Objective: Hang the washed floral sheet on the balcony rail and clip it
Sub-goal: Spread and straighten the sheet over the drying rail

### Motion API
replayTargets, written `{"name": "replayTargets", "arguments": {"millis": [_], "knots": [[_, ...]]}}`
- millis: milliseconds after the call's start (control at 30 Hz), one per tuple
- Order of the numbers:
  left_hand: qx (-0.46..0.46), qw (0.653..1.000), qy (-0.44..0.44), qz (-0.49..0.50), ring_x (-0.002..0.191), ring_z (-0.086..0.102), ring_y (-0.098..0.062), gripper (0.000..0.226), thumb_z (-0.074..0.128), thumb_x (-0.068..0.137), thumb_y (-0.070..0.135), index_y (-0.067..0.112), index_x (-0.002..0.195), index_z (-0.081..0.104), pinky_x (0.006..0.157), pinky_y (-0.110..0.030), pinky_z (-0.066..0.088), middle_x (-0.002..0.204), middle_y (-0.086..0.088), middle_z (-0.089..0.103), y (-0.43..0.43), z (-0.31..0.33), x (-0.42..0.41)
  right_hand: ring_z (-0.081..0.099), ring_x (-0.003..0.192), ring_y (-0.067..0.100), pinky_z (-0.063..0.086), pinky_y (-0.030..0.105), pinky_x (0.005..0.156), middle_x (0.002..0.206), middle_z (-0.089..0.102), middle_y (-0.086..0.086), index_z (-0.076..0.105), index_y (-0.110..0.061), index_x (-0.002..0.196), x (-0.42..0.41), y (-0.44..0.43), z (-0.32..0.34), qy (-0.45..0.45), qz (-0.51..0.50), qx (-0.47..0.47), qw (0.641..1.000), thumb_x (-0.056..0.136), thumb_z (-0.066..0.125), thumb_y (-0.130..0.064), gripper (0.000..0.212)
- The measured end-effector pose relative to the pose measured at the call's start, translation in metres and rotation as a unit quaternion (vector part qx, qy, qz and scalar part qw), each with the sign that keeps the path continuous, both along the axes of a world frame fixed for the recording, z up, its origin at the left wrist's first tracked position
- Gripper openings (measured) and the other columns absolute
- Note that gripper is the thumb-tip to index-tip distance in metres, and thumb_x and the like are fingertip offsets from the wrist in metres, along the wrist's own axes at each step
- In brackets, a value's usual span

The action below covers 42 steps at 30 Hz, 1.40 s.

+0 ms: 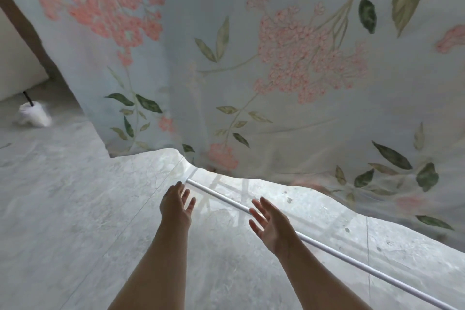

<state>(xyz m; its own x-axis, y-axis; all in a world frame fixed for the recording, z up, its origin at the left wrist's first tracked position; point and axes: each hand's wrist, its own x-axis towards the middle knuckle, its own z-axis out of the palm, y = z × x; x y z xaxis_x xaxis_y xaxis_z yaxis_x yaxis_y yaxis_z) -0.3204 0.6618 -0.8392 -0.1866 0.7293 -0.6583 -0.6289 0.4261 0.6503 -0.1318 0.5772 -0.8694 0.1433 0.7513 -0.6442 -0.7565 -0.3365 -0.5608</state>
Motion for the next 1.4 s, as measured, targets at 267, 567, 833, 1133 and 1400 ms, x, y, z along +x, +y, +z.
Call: {"name": "replayTargets", "arguments": {"millis": [267,567,833,1133,1400], "knots": [[0.029,0.998,-0.056,0.011,0.123,0.049,-0.023,0.021,0.055,0.093,0.019,0.014,0.113,0.054,0.096,-0.040,0.044,0.121,-0.005,0.055,0.042,0.000,-0.020,0.057,0.105,0.023,0.048,0.036,0.077,0.113,0.062,0.002,0.050,-0.012,0.122,-0.045,0.050,0.007,0.018,0.001,0.014,1.000,0.087,0.062,-0.014,0.037],[0.050,0.995,-0.088,0.007,0.132,0.040,-0.022,0.044,0.050,0.095,0.034,0.014,0.132,0.040,0.102,-0.041,0.040,0.143,-0.007,0.041,0.101,-0.022,-0.046,0.051,0.117,0.021,0.040,0.038,0.095,0.114,0.061,0.000,0.060,-0.018,0.105,-0.055,0.118,0.006,0.012,-0.053,0.067,0.996,0.091,0.059,-0.020,0.015],[0.119,0.991,-0.060,0.002,0.117,0.047,-0.022,0.036,0.055,0.093,0.023,0.019,0.128,0.048,0.102,-0.040,0.037,0.125,-0.003,0.053,0.149,-0.027,-0.053,0.054,0.115,0.020,0.042,0.037,0.089,0.111,0.065,0.001,0.059,-0.016,0.105,-0.061,0.141,-0.011,0.002,-0.062,0.126,0.990,0.091,0.055,-0.018,0.014],[0.060,0.997,0.021,0.039,0.103,0.056,-0.018,0.020,0.059,0.091,0.015,0.014,0.111,0.055,0.100,-0.038,0.041,0.113,-0.003,0.060,0.151,-0.035,-0.056,0.059,0.106,0.017,0.041,0.038,0.093,0.099,0.070,-0.001,0.061,-0.014,0.101,-0.060,0.149,-0.019,-0.064,-0.081,0.111,0.988,0.052,0.088,-0.031,0.058],[0.013,0.998,0.059,0.013,0.104,0.057,-0.019,0.025,0.061,0.090,0.018,0.010,0.113,0.056,0.090,-0.035,0.044,0.108,-0.004,0.061,0.149,-0.038,-0.056,0.059,0.106,0.017,0.044,0.035,0.086,0.098,0.071,-0.002,0.062,-0.013,0.100,-0.064,0.145,-0.024,-0.085,-0.082,0.091,0.989,0.044,0.091,-0.039,0.068]]}}
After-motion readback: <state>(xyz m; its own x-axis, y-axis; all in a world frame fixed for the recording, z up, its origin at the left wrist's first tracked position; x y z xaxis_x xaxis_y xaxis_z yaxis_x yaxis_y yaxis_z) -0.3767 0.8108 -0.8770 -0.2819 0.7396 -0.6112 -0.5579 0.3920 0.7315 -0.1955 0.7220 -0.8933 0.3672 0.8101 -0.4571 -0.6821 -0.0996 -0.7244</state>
